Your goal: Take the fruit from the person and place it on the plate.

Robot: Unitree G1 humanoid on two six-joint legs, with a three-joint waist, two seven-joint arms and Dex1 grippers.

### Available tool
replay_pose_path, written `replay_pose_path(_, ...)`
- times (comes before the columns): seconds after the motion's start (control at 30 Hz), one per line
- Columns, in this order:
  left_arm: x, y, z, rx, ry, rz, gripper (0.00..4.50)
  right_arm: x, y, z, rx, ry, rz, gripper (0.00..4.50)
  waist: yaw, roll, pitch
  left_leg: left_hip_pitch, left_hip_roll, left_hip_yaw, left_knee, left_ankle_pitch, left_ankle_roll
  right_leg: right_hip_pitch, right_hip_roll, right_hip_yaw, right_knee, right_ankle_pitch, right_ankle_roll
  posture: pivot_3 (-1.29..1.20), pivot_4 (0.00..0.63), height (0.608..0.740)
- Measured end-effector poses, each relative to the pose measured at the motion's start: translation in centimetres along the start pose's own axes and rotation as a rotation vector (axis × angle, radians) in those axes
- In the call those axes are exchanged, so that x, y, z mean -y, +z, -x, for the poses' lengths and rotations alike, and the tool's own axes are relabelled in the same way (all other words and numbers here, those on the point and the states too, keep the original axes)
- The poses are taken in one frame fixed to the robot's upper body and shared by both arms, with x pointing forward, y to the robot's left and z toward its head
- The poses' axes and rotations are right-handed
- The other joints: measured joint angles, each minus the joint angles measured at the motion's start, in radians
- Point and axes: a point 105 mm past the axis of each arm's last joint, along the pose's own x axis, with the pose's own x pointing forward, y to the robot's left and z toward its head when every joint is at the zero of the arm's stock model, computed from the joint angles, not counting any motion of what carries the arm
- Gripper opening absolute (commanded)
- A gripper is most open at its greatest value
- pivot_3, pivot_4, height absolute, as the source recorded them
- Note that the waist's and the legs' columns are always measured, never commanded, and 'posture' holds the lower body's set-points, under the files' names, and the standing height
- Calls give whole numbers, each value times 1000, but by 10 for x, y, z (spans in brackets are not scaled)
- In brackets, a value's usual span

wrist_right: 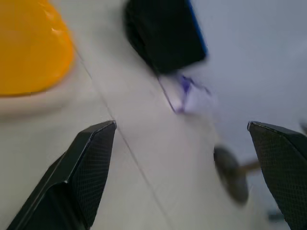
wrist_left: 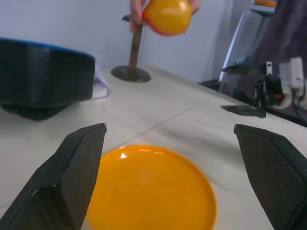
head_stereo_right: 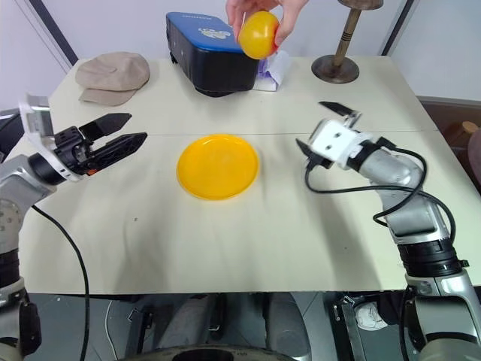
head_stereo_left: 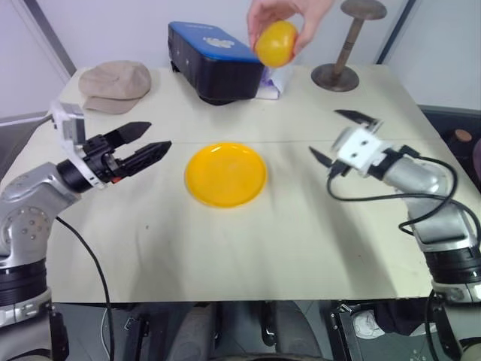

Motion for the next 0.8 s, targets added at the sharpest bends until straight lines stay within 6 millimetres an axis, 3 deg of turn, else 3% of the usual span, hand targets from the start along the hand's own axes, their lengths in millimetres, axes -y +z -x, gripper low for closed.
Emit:
replay_pose_path(0.13, -2, 0, -1, 12, 14, -8, 4500, -11, 10, -15, 4, 83, 176, 4474, 1, 0, 0, -1, 0, 0, 3, 0, 0, 0, 0, 0, 0, 0, 0, 0, 150, 740)
replay_pose_path(0.27, -3, -1, -3, 19, 23, -6, 4500, 9, 20, -31, -14, 19, 295, 4474, -1, 0, 0, -2, 0, 0, 5, 0, 0, 0, 0, 0, 0, 0, 0, 0, 150, 740)
replay_pose_path(0.37, -3, -1, -2, 19, 27, -7, 4500, 25, 33, -41, 3, -99, 243, 4474, 1, 0, 0, -2, 0, -1, 4, 0, 0, 0, 0, 0, 0, 0, 0, 0, 150, 740)
replay_pose_path(0.4, -4, -1, -2, 20, 31, -9, 4500, 29, 35, -44, 13, -150, 142, 4474, 1, -1, 0, -2, 0, -2, 5, 0, 0, 0, 0, 0, 0, 0, 0, 0, 150, 740)
replay_pose_path(0.47, -4, -2, -2, 18, 32, -10, 4500, 35, 33, -48, 53, -262, -263, 4474, 1, -1, 0, -2, 0, -2, 5, 0, 0, 0, 0, 0, 0, 1, 0, 0, 150, 740)
replay_pose_path(0.6, -5, -4, 0, 12, 41, -7, 4500, 28, 12, -42, 155, -341, -918, 4474, 6, -1, 0, -3, -1, -2, 5, 0, 0, 0, -1, 0, 0, 2, 1, 0, 150, 740)
replay_pose_path(0.7, -6, -6, 2, 5, 47, -5, 4500, 29, 7, -34, 242, -365, -1161, 4474, 2, 0, 0, -3, -1, -2, 5, -1, 1, 0, -1, 0, -1, 2, 1, 0, 150, 740)
replay_pose_path(0.8, -7, -4, 2, 2, 49, -11, 4500, 34, 16, -29, 351, -388, -1335, 4474, -5, 0, 0, -3, 0, -2, 4, -1, 1, -1, 0, 0, 0, 2, 1, 0, 150, 740)
